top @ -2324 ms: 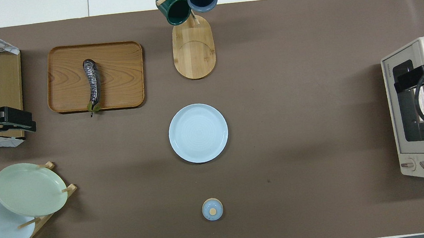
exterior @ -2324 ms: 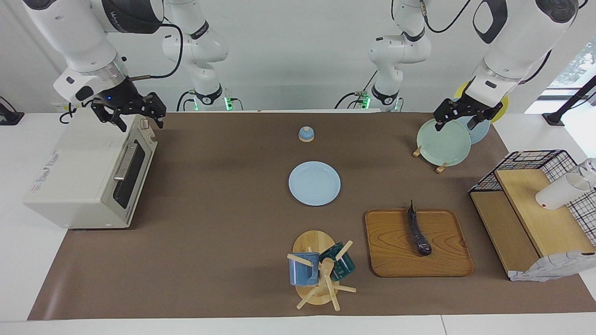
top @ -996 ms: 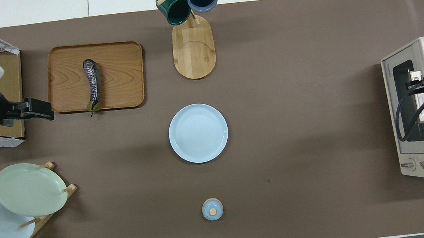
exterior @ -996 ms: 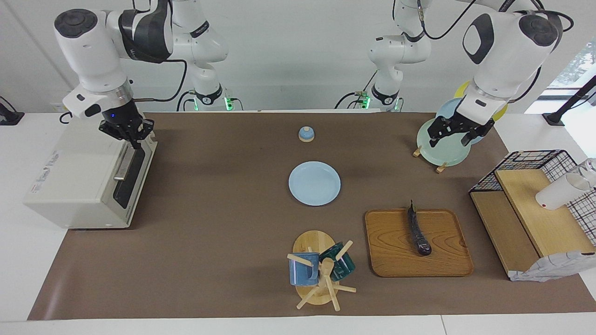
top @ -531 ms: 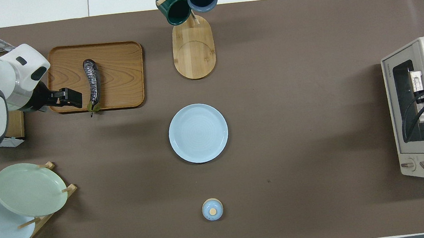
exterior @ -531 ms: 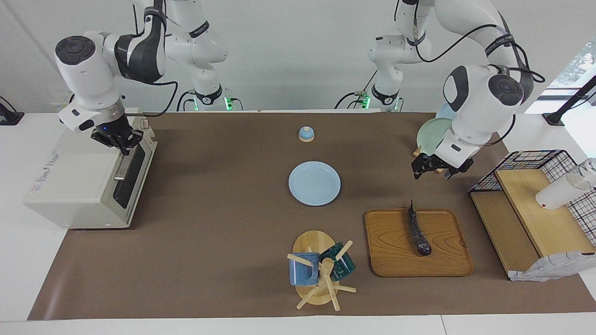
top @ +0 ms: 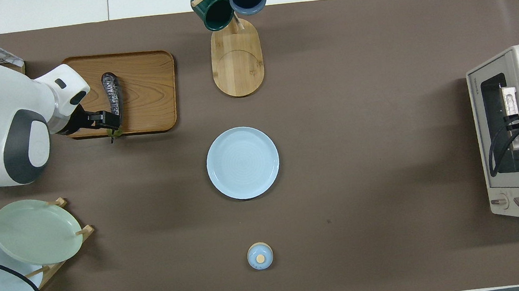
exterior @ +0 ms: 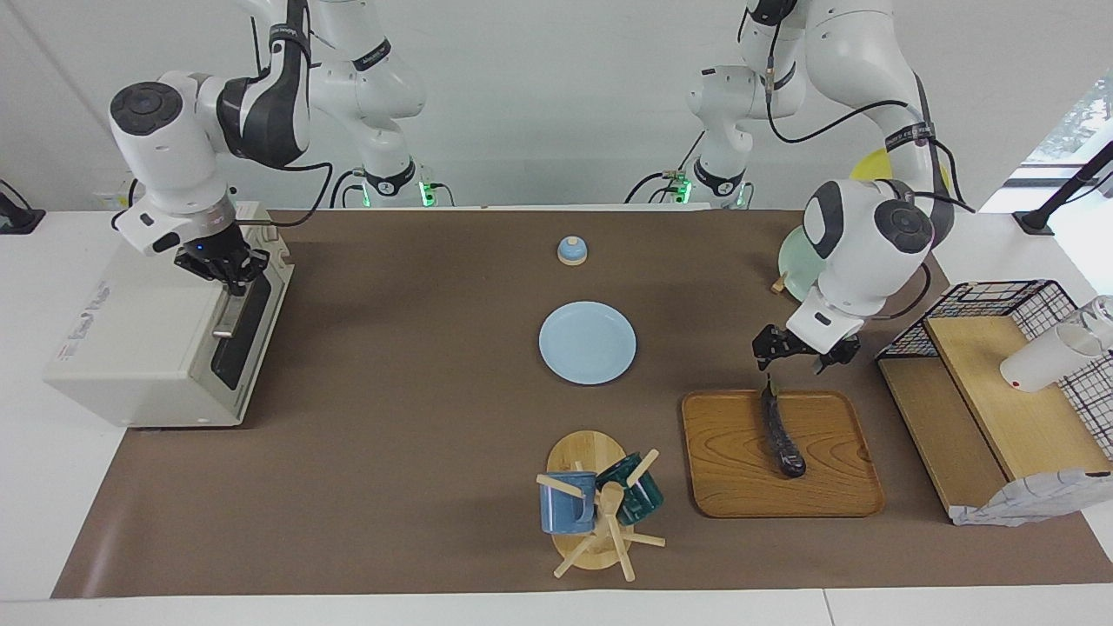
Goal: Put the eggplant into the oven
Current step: 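Reach the left gripper down to the eggplant on the wooden tray, then grasp the eggplant with the left gripper while the right gripper reaches the oven door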
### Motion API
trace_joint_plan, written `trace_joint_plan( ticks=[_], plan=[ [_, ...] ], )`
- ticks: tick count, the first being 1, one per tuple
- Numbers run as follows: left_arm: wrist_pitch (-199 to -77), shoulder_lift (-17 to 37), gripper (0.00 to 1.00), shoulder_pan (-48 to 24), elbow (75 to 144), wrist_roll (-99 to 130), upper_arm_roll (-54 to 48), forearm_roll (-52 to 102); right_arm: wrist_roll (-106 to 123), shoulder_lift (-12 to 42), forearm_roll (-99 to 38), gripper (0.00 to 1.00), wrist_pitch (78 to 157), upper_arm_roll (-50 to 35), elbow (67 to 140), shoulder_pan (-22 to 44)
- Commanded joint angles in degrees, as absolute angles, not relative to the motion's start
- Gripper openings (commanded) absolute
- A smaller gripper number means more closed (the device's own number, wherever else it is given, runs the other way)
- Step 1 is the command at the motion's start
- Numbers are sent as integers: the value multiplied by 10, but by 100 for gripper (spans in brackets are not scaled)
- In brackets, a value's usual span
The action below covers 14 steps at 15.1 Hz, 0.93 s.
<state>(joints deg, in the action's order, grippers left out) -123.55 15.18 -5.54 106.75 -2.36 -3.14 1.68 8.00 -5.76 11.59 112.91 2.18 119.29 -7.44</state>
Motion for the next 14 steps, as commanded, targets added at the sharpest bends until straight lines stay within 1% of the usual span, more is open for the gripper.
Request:
trace_joint_plan(
  ticks=[1, 4, 6, 8, 11, 12, 14],
  plan=[
    [-1278, 167, 100, -61, 1079, -37, -25, 25, 82, -59, 123, 0, 1152, 16, 1218, -83],
    [-1317, 199, 100, -63, 1073, -35, -25, 25, 81, -55, 106, 0, 1176, 15, 1235, -70],
    [-1336, 219, 100, -70, 1062, -33, -26, 25, 77, -47, 86, 0, 1195, 15, 1239, -43],
    [-1338, 233, 97, -69, 1049, -34, -26, 27, 71, -33, 83, 0, 1210, 15, 1239, -30],
    [-1349, 240, 95, -72, 1049, -34, -26, 27, 58, 8, 69, 0, 1263, 15, 1246, -7],
    [-1347, 240, 90, -72, 1049, -34, -26, 27, 58, 20, 69, 0, 1286, 15, 1252, -7],
    [-1347, 240, 83, -71, 1049, -35, -25, 27, 54, 23, 67, 0, 1340, 14, 1281, -4]
  ],
)
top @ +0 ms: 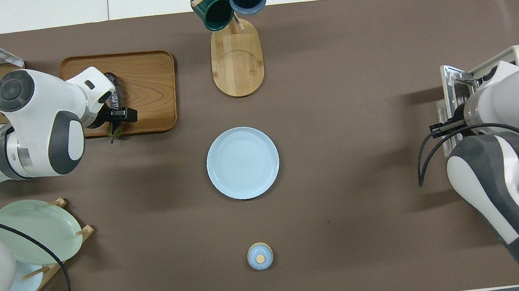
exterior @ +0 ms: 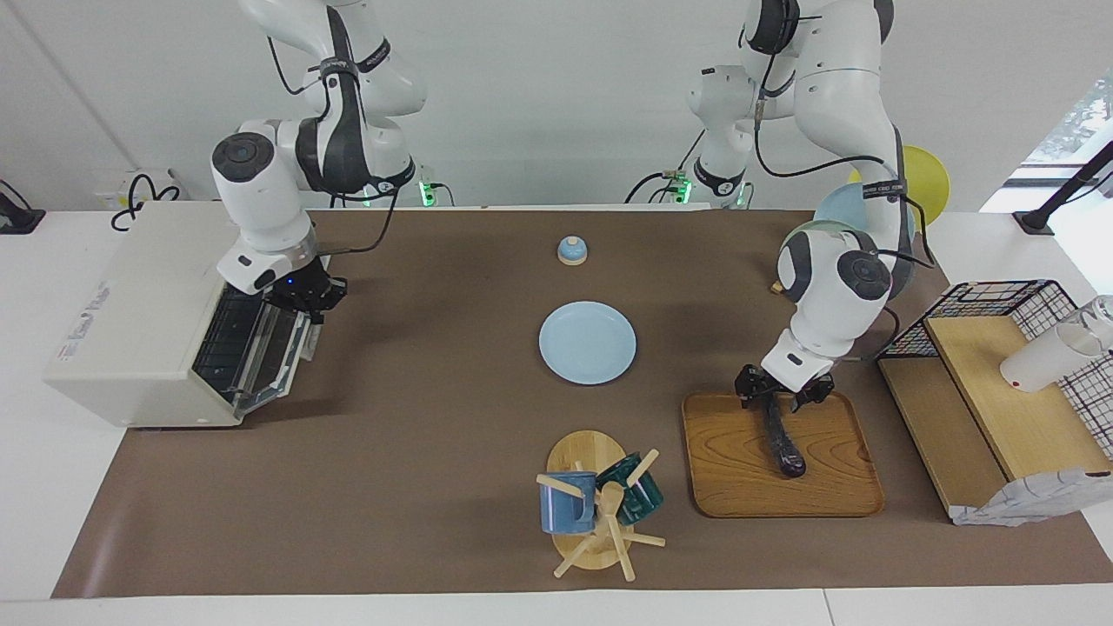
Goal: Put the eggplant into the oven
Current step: 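Grasp the eggplant with the left gripper while the right gripper reaches the oven door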
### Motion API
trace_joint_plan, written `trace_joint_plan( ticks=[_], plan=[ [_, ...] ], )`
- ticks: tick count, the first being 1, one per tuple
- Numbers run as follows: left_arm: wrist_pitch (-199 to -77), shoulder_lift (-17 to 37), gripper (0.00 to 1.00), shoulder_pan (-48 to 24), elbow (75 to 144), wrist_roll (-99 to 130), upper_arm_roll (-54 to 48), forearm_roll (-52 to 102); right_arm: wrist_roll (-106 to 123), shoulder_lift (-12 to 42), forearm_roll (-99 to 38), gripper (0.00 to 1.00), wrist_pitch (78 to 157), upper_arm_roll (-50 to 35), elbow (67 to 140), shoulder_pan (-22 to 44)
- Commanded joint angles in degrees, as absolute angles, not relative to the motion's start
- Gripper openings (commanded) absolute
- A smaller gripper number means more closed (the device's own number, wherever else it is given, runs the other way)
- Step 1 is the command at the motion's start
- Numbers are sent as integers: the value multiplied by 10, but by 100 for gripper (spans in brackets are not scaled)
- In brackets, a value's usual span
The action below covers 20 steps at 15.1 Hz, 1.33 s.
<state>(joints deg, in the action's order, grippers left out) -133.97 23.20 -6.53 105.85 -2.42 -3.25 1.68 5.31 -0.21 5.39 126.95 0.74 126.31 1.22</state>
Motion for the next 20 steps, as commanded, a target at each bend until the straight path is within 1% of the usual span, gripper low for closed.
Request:
trace_joint_plan(
  ticks=[1, 3, 5, 6, 7, 8, 11, 13, 14, 16, 18, 20],
  plan=[
    [-1347, 240, 78, -70, 1049, -35, -26, 27, 48, 26, 67, 0, 1352, 14, 1287, -4],
    [-1347, 240, 65, -71, 1050, -35, -25, 27, 33, 50, 67, 0, 1376, 14, 1288, 9],
    [-1345, 240, 46, -70, 1049, -36, -25, 27, 22, 60, 67, 0, 1381, 14, 1288, 10],
    [-1341, 240, 32, -70, 1049, -35, -26, 27, 19, 59, 67, 0, 1379, 13, 1288, 15],
    [-1339, 239, 14, -70, 1048, -34, -26, 27, 14, 59, 66, 0, 1379, 14, 1288, 21],
    [-1339, 239, 0, -70, 1049, -35, -26, 27, 7, 59, 66, 0, 1376, 14, 1288, 21],
    [-1332, 233, 0, -69, 1047, -33, -26, 42, 6, 55, 66, 0, 1372, 13, 1298, 22],
    [-1302, 227, 0, -69, 1030, -31, -26, 61, 5, 52, 59, 0, 1371, 13, 1306, 21],
    [-1284, 224, 0, -69, 1021, -28, -26, 76, 7, 52, 21, 0, 1370, 13, 1306, 21],
    [-1272, 194, 0, -69, 1030, -21, -26, 116, 6, 52, -21, 0, 1369, 13, 1306, 39],
    [-1243, 176, 0, -68, 1036, -4, -27, 134, 1, 51, -23, 0, 1365, 13, 1306, 66],
    [-1216, 158, 0, -71, 1037, -4, -26, 150, -2, 51, -23, 0, 1340, 13, 1300, 69]
  ],
)
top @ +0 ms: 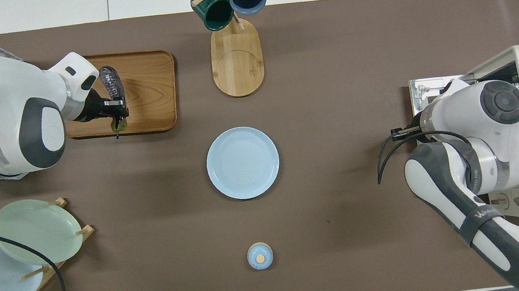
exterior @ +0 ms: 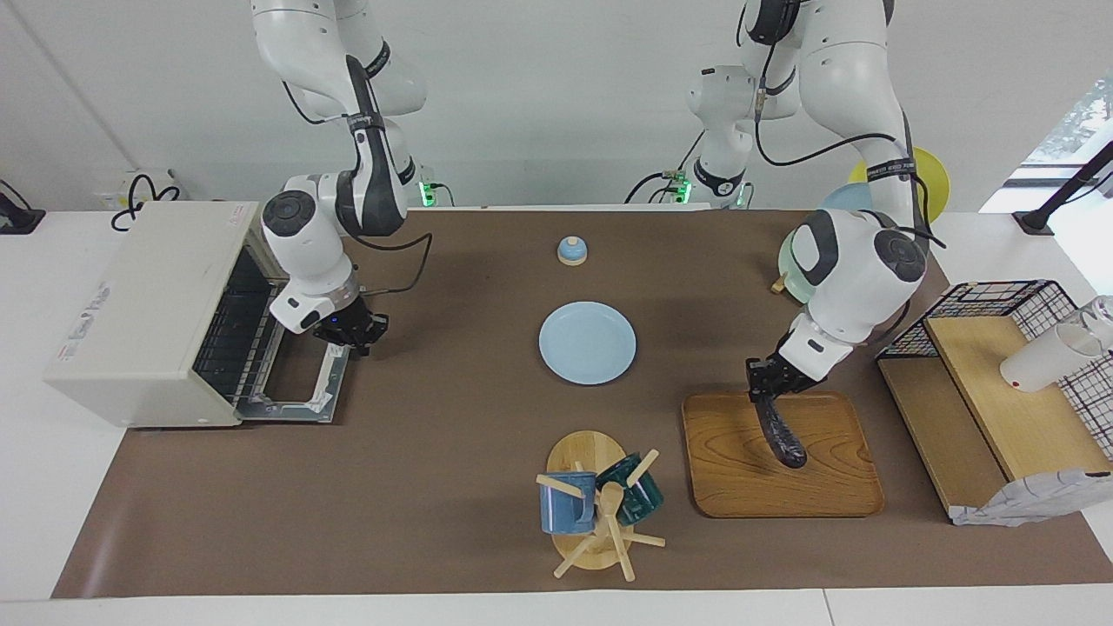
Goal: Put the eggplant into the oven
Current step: 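Carry the eggplant toward the blue plate while the right gripper pulls the door open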
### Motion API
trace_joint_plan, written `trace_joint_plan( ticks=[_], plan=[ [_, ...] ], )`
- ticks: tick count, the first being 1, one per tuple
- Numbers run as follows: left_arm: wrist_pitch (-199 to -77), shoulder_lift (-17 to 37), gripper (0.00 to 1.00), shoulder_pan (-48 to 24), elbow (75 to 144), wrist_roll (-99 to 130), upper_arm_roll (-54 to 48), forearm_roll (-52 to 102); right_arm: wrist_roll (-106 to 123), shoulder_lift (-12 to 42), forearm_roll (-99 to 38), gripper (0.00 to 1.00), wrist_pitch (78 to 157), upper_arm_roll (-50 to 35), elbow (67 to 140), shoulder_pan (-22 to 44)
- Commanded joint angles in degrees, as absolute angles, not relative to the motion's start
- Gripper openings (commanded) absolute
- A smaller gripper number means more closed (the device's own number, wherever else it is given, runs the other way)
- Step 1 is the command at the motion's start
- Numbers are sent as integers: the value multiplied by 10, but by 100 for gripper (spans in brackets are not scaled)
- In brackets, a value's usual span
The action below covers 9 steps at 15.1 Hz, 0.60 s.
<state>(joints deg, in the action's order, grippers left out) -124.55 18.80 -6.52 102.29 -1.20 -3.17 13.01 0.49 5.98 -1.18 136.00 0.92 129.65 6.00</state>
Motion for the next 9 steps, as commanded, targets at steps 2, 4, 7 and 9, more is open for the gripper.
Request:
trace_joint_plan(
  ticks=[2, 4, 7, 9],
  plan=[
    [-1179, 139, 0, -77, 1037, 11, -28, 152, -2, 50, -23, 0, 1306, 12, 1289, 69],
    [-1147, 118, 0, -96, 1041, 39, -28, 152, -2, 55, -23, 0, 1299, 9, 1261, 76],
    [-1126, 98, 0, -136, 1046, 99, -28, 154, -5, 60, -22, 0, 1262, 9, 1214, 110],
    [-1133, 89, 0, -176, 1059, 140, -27, 166, -7, 65, -19, 6, 1233, 9, 1193, 126]
  ],
)
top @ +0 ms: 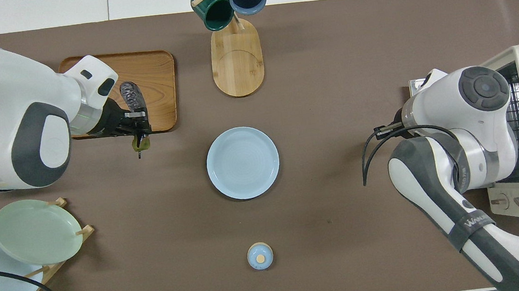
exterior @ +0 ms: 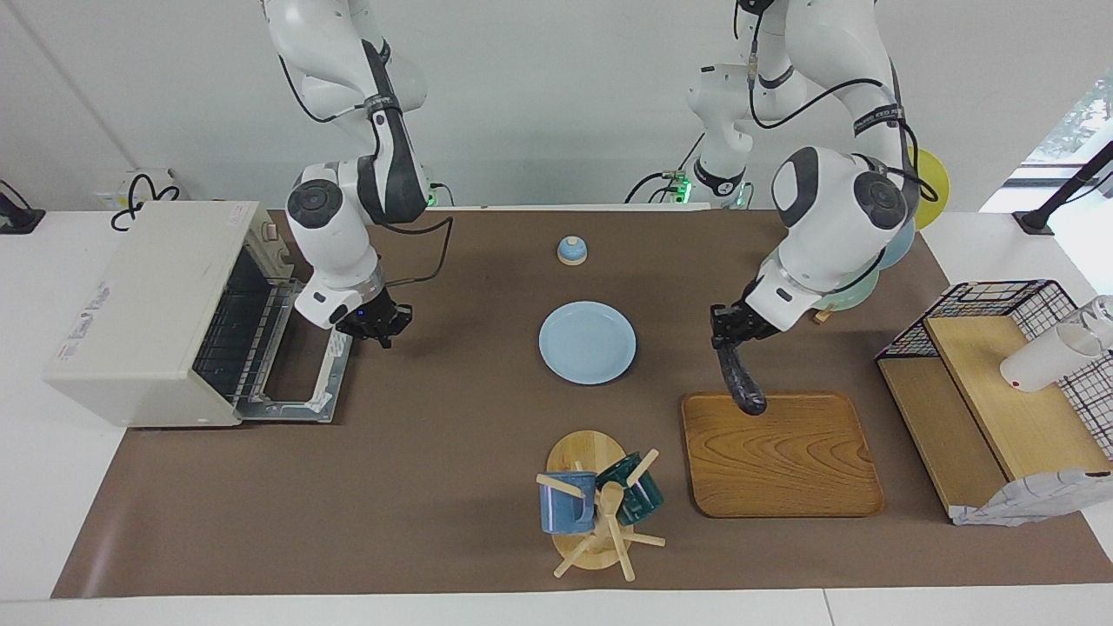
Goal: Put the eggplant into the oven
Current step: 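Carry the eggplant toward the blue plate while the right gripper pulls the door open, then lower the eggplant onto the blue plate and open the left gripper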
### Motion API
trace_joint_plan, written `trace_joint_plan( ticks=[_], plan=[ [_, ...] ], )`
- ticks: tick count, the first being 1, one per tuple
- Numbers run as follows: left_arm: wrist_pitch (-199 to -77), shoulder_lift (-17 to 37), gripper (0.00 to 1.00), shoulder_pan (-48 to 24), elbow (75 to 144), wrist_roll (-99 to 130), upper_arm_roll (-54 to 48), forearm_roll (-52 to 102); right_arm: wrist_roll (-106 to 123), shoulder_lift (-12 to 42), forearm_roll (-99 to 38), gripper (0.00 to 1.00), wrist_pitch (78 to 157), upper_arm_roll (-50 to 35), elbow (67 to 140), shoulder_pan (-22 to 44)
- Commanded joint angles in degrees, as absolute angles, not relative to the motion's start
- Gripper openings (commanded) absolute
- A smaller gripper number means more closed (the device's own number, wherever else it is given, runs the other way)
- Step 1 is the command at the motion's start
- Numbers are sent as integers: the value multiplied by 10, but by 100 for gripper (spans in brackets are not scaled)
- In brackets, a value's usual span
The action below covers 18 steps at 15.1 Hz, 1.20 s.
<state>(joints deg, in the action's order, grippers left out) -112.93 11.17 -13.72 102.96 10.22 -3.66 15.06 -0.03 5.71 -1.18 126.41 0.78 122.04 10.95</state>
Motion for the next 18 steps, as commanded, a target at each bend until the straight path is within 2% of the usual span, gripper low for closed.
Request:
trace_joint_plan(
  ticks=[1, 2, 3, 5, 6, 7, 10, 15, 16, 17, 18],
  plan=[
    [-1142, 86, 0, -197, 1069, 156, -28, 167, -8, 66, -17, 15, 1228, 9, 1191, 127],
    [-1162, 80, 0, -218, 1080, 174, -28, 168, -8, 65, -16, 20, 1228, 9, 1191, 127],
    [-1188, 76, 0, -239, 1100, 191, -28, 168, -7, 66, -16, 20, 1229, 9, 1191, 127],
    [-1286, 47, 0, -297, 1178, 227, -28, 168, -8, 66, -16, 24, 1229, 9, 1192, 127],
    [-1330, 39, 0, -321, 1212, 240, -27, 168, -8, 66, -16, 37, 1229, 9, 1193, 127],
    [-1358, 40, 0, -341, 1229, 247, -27, 168, -8, 65, -16, 40, 1229, 9, 1194, 127],
    [-1404, 57, 0, -385, 1256, 264, -27, 168, -7, 64, -15, 40, 1229, 9, 1195, 127],
    [-1440, 74, 0, -398, 1268, 257, -26, 168, -7, 64, -15, 40, 1229, 9, 1195, 127],
    [-1440, 77, 22, -397, 1266, 257, -26, 168, -7, 64, -15, 40, 1229, 9, 1195, 127],
    [-1440, 77, 76, -396, 1265, 257, -25, 168, -7, 65, -15, 40, 1229, 9, 1195, 127],
    [-1436, 77, 100, -396, 1265, 254, -25, 167, -7, 65, -15, 41, 1230, 9, 1195, 127]
  ],
)
